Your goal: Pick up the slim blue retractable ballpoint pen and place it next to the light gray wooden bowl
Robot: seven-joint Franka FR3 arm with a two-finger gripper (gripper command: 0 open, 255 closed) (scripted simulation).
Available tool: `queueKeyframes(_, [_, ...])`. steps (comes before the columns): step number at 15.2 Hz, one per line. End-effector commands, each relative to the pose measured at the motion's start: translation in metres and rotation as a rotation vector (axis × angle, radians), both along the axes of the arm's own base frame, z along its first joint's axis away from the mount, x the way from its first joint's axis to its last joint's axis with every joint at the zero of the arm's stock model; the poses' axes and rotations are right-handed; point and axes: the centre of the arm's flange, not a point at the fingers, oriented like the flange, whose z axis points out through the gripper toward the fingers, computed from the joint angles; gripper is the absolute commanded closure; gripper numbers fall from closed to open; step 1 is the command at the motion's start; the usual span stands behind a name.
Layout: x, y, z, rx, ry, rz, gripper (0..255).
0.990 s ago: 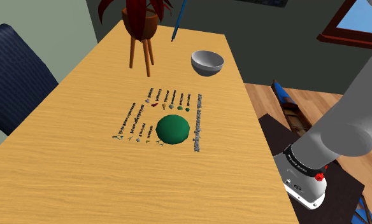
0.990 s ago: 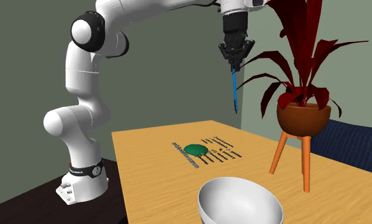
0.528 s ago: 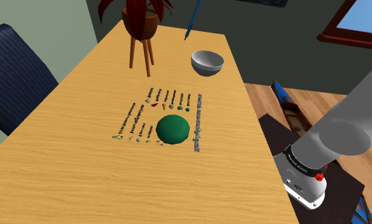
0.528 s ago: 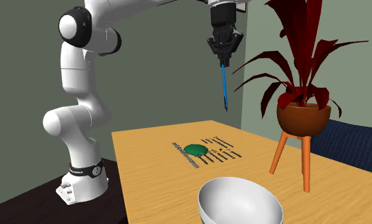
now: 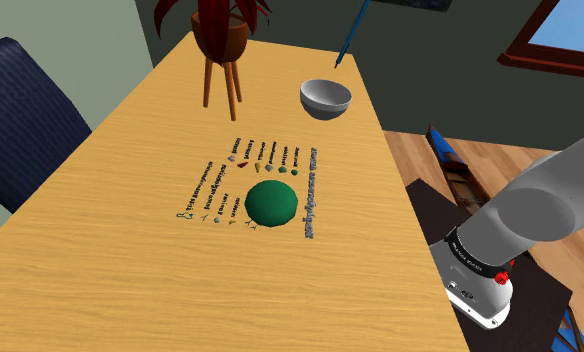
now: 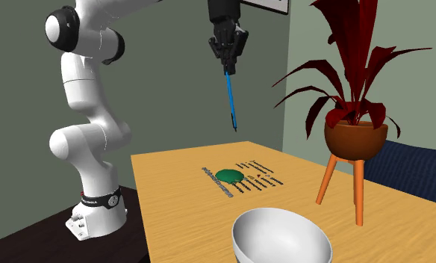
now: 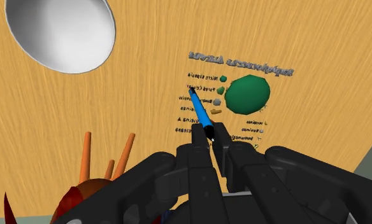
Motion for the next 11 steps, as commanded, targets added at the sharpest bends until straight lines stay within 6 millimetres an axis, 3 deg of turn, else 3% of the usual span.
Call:
queueKeyframes(1, [-0.018, -0.019, -0.001, 0.001, 0.000, 0.001, 255])
queueKeyframes(4, [-0.044, -0.049, 0.000, 0.001, 0.000, 0.001, 255])
queueKeyframes(11, [-0.044, -0.049, -0.037, 0.001, 0.000, 0.001, 255])
